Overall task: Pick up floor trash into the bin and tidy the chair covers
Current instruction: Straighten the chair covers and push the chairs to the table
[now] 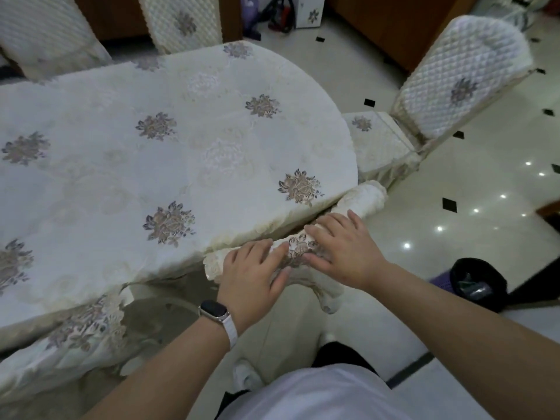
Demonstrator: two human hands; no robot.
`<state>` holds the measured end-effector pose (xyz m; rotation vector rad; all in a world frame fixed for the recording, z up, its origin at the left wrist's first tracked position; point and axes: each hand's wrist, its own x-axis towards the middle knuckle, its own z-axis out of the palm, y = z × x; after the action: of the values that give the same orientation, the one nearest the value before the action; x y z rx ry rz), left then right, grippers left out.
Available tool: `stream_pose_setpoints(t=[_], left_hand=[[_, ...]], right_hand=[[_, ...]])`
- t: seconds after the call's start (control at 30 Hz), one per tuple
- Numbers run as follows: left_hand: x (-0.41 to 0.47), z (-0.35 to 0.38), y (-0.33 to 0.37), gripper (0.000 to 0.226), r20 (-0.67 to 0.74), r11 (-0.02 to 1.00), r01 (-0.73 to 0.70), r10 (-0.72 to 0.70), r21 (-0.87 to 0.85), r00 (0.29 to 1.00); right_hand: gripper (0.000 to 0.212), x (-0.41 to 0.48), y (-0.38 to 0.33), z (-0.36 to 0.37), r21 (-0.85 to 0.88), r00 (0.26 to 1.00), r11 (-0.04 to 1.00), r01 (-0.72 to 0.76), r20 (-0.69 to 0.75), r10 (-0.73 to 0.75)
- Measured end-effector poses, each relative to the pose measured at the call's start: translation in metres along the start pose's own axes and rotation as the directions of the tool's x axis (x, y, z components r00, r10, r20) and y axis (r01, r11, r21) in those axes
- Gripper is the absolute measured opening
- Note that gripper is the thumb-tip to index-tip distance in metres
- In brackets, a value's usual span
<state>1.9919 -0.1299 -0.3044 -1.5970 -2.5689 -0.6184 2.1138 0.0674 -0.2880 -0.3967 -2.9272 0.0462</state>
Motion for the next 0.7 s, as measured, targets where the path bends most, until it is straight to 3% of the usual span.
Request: stream_pose_setpoints(t=[0.27, 0.43, 0.7], left_hand=[[0.014, 0.017, 0.031, 0.045, -0.049, 0.980, 0.194, -0.192, 0.048, 0.980], [0.031, 0.024, 0.051, 0.050, -0.075, 0.941, 0.326, -0.320, 0.088, 0.944], [0.032, 0.025, 0.063, 0.058, -0.075, 0.920, 0.377, -0.371, 0.104, 0.926]], right_hand=[[0.070, 0.017, 0.063, 0.017, 0.060, 0.978, 0.981, 0.185, -0.107, -0.178], [0.063, 0.031, 0.096, 0.024, 0.178, 0.939, 0.927, 0.331, -0.159, -0.304], [0.053, 0.041, 0.136, 0.035, 0.317, 0.890, 0.831, 0.456, -0.186, -0.417]])
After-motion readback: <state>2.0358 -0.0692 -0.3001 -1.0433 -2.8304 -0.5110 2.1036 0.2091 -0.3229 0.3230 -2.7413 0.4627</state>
